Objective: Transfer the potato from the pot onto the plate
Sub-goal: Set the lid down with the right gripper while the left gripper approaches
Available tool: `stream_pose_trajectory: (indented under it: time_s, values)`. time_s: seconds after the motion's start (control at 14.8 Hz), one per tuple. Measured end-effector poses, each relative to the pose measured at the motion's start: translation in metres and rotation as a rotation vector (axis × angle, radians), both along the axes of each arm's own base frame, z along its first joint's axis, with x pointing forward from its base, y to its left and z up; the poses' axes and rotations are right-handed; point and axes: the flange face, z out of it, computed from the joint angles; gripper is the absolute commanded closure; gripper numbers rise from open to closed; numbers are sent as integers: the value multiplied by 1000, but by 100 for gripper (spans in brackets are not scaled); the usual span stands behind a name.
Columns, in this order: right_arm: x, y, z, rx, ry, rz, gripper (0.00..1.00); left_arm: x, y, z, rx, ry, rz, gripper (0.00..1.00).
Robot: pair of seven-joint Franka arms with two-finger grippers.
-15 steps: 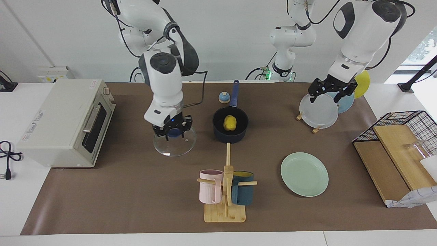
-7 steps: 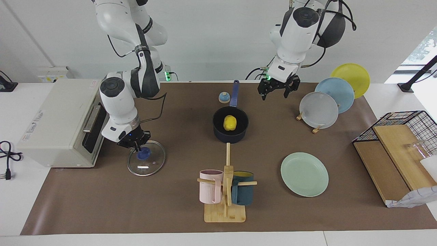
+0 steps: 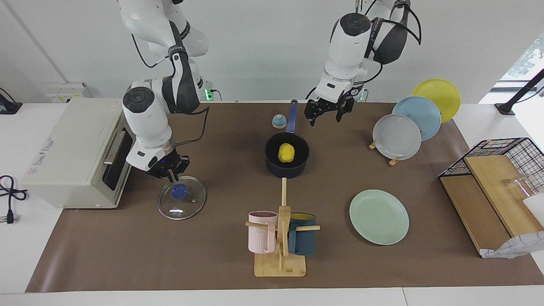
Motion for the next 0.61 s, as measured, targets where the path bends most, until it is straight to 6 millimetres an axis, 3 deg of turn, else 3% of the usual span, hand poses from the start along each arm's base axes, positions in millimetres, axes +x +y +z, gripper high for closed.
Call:
stream_pose_trajectory:
  time_s: [0.07, 0.13, 0.2, 0.27, 0.4, 0.61]
  values:
    - [1, 0, 6, -1, 1, -2, 55, 1, 1, 0, -1, -1, 2, 0]
    - [2, -1, 11, -2, 4, -4, 41, 1, 1, 0, -1, -1, 3, 0]
    - [2, -1, 15, -3, 7, -5, 15, 1, 2, 0, -1, -1, 4, 0]
    - [3, -1, 20, -4, 12, -6, 0, 2, 2, 0, -1, -1, 5, 0]
    - [2, -2, 34, -8, 23, -10, 0, 2, 3, 0, -2, -2, 6, 0]
    - [-6, -3, 71, -6, 40, -24, 0, 3, 1, 0, -10, -15, 21, 0]
